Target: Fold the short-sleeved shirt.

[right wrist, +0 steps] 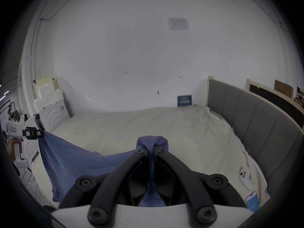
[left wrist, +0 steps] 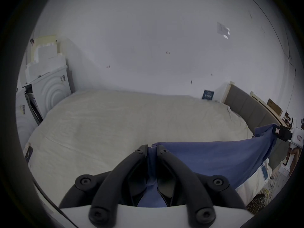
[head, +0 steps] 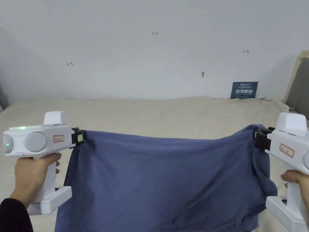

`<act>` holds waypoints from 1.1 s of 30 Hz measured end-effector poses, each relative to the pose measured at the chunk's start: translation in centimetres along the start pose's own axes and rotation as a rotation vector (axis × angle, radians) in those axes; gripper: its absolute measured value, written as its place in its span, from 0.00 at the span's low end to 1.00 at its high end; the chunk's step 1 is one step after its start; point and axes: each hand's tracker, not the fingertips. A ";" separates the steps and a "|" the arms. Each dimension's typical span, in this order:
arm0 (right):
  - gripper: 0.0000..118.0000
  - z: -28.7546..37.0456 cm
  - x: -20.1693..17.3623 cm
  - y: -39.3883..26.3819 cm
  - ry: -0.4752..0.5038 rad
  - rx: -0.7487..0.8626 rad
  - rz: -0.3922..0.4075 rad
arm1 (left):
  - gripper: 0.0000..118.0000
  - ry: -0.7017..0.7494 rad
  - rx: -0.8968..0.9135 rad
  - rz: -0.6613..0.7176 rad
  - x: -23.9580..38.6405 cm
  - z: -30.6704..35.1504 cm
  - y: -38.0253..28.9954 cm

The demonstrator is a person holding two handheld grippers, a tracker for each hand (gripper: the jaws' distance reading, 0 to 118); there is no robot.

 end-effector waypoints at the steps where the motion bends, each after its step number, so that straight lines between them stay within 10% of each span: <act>1: 0.03 -0.1 -0.3 0.9 0.006 0.015 0.006 | 0.06 0.007 0.018 0.003 -0.2 0.4 0.7; 23: 0.03 -7.8 -2.4 20.2 0.046 0.259 0.017 | 0.06 0.099 0.274 -0.049 0.7 -2.0 17.4; 33: 0.03 -12.6 -1.4 18.3 0.022 0.217 0.032 | 0.06 0.095 0.191 -0.094 1.3 -9.0 14.9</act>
